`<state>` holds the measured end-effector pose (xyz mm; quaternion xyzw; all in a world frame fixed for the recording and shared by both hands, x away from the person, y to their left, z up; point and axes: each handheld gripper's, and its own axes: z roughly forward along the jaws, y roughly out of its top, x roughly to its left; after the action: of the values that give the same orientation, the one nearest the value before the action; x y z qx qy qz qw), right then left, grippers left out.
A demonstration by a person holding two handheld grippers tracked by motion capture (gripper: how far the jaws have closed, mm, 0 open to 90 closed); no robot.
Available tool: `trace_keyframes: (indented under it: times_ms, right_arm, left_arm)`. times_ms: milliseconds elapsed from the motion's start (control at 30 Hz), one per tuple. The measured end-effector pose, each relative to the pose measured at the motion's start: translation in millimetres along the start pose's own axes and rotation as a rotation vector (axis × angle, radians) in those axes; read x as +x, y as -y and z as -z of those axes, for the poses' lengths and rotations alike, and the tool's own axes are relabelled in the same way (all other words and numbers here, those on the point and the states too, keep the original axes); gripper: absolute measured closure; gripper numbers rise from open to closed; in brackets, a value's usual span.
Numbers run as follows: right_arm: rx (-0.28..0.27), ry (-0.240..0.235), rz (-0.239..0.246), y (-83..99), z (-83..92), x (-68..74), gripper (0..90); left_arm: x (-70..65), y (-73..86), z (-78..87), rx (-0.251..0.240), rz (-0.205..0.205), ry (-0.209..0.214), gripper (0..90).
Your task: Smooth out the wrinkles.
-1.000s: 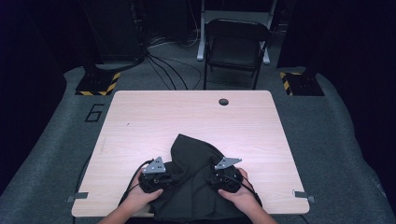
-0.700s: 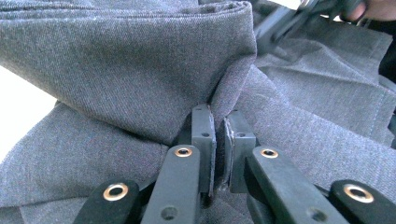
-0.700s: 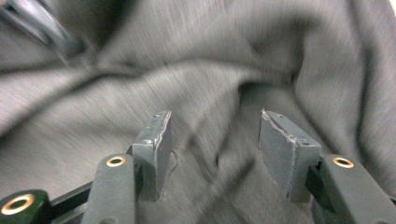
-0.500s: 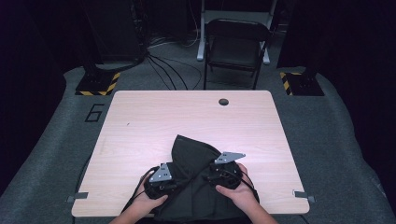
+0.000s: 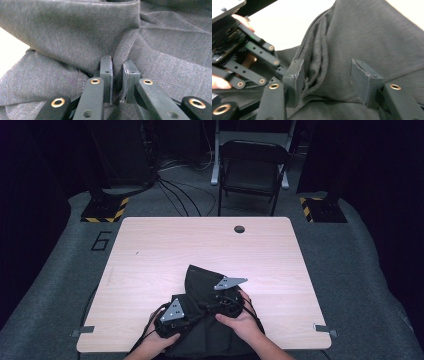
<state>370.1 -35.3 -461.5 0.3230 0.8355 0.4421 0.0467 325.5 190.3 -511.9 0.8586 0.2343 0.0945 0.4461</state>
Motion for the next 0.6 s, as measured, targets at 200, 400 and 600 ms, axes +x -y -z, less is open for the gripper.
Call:
trace_keyframes:
  times_ms: [200, 400, 600]
  right_arm:
    - [0.013, -0.075, -0.003, 4.8, -4.5, 4.4, 52.7]
    - [0.000, -0.088, 0.064, 8.8, -2.8, 12.2, 68.1]
    - [-0.020, -0.096, 0.136, 10.1, -2.0, 17.3, 79.1]
  left_arm:
    - [-2.2, -1.4, 7.9, 0.025, 0.010, 0.001, 66.0]
    - [2.4, -2.5, 26.9, 0.012, 0.025, -0.006, 57.8]
    - [18.2, -6.5, 51.1, -0.058, 0.099, -0.035, 54.6]
